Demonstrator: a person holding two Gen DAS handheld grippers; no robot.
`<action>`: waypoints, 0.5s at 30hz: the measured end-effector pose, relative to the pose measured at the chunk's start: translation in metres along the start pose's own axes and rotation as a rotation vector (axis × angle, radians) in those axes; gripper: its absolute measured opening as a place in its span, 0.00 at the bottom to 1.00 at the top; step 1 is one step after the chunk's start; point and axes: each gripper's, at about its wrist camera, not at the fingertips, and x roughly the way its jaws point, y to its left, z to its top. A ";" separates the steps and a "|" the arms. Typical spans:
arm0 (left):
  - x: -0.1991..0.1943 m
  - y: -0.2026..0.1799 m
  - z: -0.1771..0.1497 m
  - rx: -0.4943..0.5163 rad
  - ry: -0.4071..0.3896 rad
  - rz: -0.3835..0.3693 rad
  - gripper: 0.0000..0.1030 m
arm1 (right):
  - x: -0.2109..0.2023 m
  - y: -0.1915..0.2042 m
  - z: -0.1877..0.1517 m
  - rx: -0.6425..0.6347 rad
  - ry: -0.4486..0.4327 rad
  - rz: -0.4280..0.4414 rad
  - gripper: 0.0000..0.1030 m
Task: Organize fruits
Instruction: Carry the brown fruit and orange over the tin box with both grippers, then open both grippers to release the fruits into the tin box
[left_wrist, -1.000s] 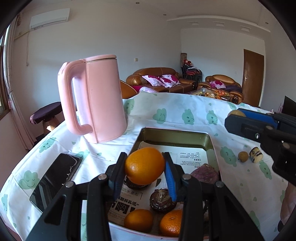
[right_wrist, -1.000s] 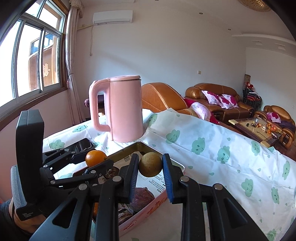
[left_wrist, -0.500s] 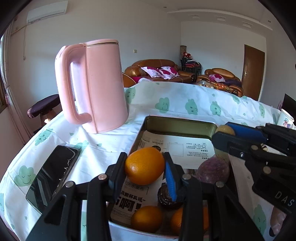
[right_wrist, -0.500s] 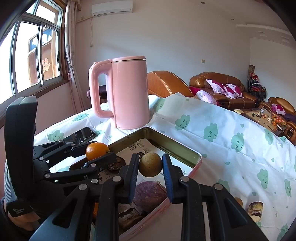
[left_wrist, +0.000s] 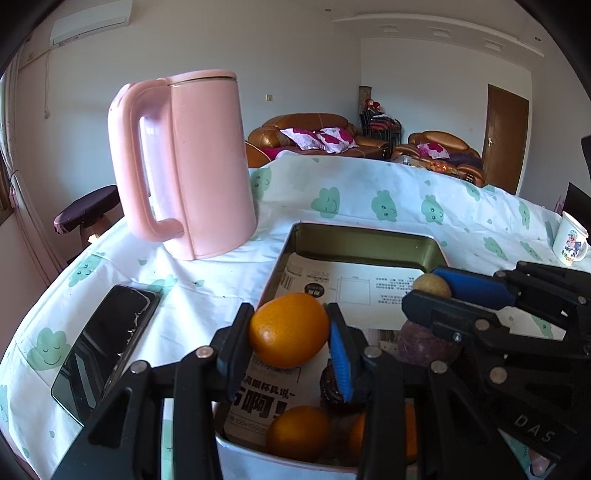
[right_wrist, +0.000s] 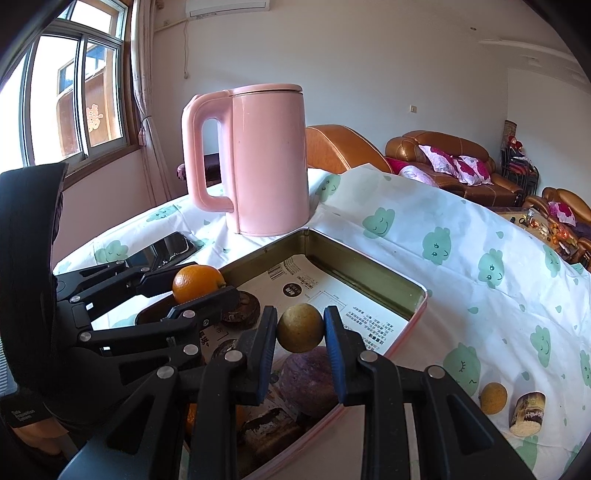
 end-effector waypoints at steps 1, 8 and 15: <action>0.000 0.000 0.000 0.001 0.000 0.001 0.40 | 0.001 0.000 0.000 -0.001 0.003 0.002 0.27; 0.000 -0.001 0.000 0.011 0.002 0.011 0.40 | 0.004 0.000 -0.002 -0.001 0.016 0.008 0.27; -0.004 0.002 -0.001 -0.001 0.017 0.024 0.43 | 0.005 -0.003 -0.003 0.025 0.037 0.051 0.35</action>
